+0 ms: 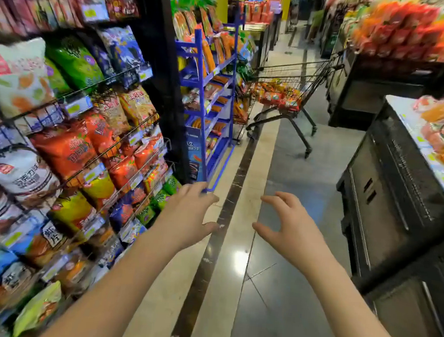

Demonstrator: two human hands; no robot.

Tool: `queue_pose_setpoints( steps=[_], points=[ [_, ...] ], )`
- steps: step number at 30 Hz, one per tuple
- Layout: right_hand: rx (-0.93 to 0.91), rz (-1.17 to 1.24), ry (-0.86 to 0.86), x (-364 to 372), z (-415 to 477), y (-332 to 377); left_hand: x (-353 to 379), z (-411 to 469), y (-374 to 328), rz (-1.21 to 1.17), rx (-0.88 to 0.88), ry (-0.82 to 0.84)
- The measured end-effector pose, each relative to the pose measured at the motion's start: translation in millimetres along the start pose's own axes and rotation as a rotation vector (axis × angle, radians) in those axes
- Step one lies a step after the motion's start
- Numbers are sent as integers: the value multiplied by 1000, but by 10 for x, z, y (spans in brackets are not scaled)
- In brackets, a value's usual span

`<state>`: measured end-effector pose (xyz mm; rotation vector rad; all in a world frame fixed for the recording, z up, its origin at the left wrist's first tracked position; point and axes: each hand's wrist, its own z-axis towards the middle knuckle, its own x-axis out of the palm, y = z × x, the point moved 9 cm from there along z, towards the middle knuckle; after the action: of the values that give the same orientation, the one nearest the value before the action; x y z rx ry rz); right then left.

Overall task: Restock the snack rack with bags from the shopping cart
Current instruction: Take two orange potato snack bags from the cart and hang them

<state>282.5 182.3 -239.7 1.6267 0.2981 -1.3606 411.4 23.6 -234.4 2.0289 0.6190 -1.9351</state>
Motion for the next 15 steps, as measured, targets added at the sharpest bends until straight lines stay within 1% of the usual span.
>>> queue_pose_setpoints(
  steps=[7, 11, 15],
  points=[
    [71, 24, -10, -221, 706, -610, -89, 1000, -308, -25, 60, 8],
    [109, 18, -21, -215, 1245, -865, -42, 1710, -292, -52, 91, 33],
    [129, -4, -34, -176, 1997, -1053, -57, 2540, -151, -88, 123, 33]
  ],
)
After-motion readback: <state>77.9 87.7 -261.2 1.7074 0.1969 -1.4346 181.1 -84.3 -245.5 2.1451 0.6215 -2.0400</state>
